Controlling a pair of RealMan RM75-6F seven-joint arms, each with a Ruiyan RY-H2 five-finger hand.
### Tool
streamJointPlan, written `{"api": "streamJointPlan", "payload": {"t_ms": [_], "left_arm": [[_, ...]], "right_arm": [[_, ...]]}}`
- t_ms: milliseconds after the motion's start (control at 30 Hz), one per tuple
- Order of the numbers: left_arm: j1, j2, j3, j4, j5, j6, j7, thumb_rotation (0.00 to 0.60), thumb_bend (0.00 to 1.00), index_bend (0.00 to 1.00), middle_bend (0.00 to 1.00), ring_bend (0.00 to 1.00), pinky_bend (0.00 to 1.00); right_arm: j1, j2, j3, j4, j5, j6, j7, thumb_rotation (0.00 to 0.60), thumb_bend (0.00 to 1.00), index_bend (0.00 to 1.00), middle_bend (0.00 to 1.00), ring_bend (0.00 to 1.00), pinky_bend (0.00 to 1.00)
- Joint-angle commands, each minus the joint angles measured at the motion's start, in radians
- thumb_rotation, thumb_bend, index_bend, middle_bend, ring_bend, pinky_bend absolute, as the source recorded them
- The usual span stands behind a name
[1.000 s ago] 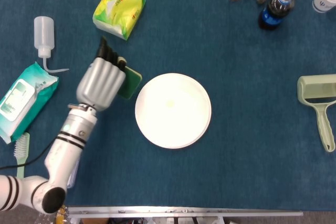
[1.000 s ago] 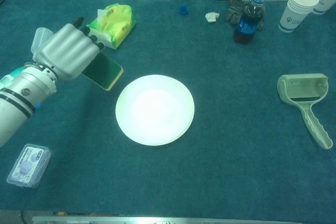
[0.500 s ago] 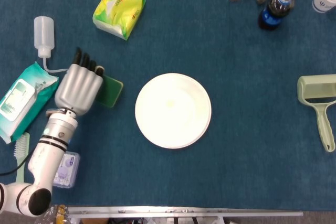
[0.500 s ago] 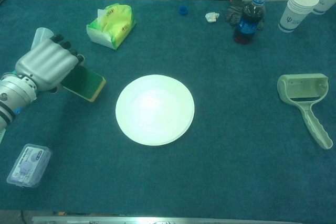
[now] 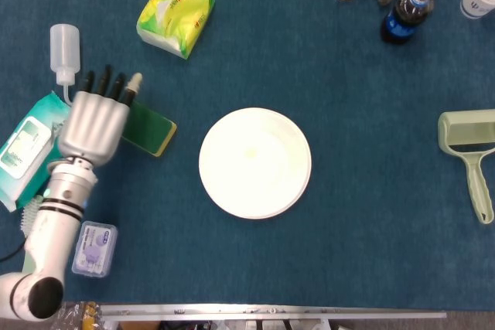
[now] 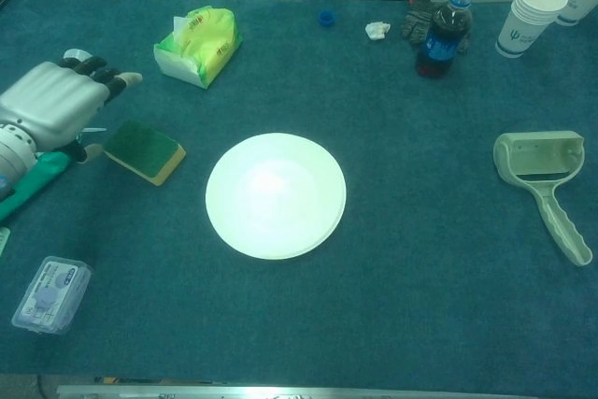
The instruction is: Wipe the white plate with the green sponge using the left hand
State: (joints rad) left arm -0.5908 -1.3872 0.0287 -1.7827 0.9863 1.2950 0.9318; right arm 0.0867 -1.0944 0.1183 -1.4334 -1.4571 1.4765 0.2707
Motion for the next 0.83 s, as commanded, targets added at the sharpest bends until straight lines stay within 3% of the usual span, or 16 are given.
{"api": "streamJointPlan", "payload": {"t_ms": [33, 200, 500, 833], "left_arm": [[0.056, 0.054, -0.017, -0.019, 0.078, 0.058, -0.127, 0.600, 0.26, 0.12, 0.17, 0.06, 0.12], [0.129, 0.096, -0.011, -0.009, 0.159, 0.129, -0.273, 0.600, 0.26, 0.17, 0.21, 0.06, 0.12], [0.252, 0.149, 0.008, 0.029, 0.294, 0.267, -0.427, 0.600, 0.26, 0.21, 0.25, 0.09, 0.12], [0.313, 0.171, 0.012, 0.017, 0.344, 0.283, -0.443, 0.600, 0.26, 0.22, 0.26, 0.10, 0.12]], "right_arm": [[-0.005, 0.006, -0.001, -0.011, 0.009, 0.000, -0.017, 0.588, 0.32, 0.30, 0.32, 0.21, 0.40], [-0.015, 0.014, -0.001, -0.026, 0.023, 0.004, -0.042, 0.587, 0.32, 0.30, 0.32, 0.21, 0.40], [-0.038, 0.027, -0.003, -0.055, 0.036, 0.024, -0.073, 0.586, 0.32, 0.30, 0.31, 0.21, 0.40], [-0.043, 0.025, -0.007, -0.062, 0.023, 0.030, -0.073, 0.589, 0.32, 0.30, 0.31, 0.21, 0.40]]}}
